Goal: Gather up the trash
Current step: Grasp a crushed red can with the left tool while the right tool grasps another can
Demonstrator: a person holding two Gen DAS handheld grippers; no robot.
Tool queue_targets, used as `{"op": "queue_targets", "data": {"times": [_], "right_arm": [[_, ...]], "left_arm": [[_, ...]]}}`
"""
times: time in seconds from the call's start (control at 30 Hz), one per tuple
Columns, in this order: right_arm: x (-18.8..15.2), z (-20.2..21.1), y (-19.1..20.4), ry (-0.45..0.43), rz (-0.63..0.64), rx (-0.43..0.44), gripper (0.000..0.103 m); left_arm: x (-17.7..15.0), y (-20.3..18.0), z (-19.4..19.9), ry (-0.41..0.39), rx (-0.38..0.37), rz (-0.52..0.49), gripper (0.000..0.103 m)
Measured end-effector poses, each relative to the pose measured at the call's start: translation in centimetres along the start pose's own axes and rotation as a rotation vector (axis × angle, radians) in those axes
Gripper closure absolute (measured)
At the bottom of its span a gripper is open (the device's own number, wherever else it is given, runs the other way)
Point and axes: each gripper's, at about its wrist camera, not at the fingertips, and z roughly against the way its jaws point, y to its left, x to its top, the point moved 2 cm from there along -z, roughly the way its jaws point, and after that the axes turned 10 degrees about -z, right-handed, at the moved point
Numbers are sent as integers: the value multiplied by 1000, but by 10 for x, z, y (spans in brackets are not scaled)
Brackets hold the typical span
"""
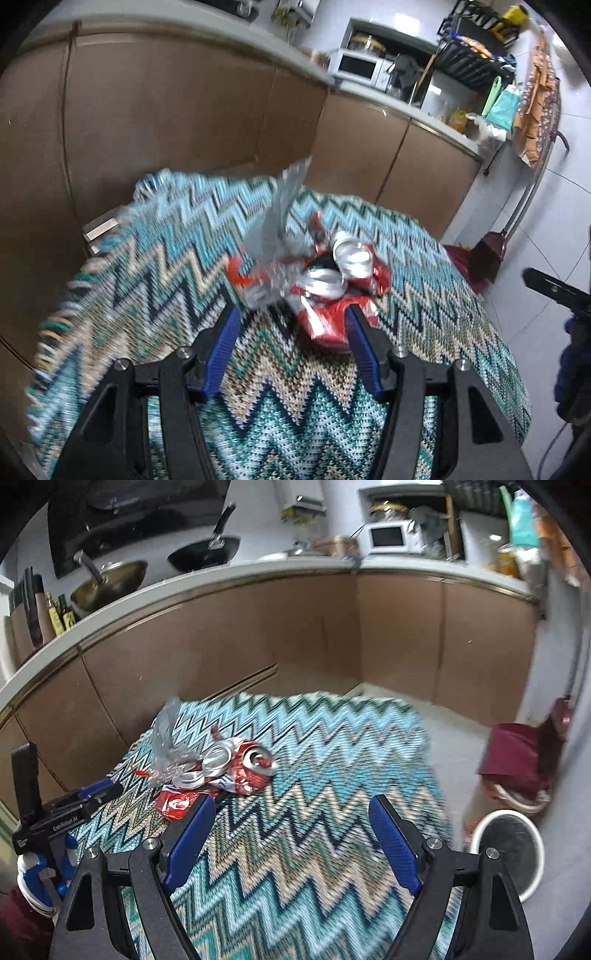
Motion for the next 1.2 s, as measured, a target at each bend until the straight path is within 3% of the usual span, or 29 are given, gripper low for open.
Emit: {"op": "queue_targets", "data": {"times": [0.27,0.53,0.63,0.7,0.77,0.9,1.03,1.2], "right_arm": [[4,-62,11,91,43,65,19],[17,-104,18,138,83,115,19],[18,-122,24,155,92,143,19],[18,-132,27,167,92,155,19],[17,-141,32,179,91,166,19],[16,-156,42,191,89,184,11],[17,-169,55,201,90,194,2],[18,-180,70,196,110,162,2]], "left_arm": [[-8,-7,-52,115,-147,97,46],[-3,3,-83,157,-188,233,47],[-1,3,-87,158,-184,233,51],[-1,3,-89,163,-175,222,63],[2,3,-94,159,-190,229,68],[1,1,-94,140,-230,240,78],[-1,0,-93,128,-239,240,79],[-5,5,-82,107,-253,259,80]]}}
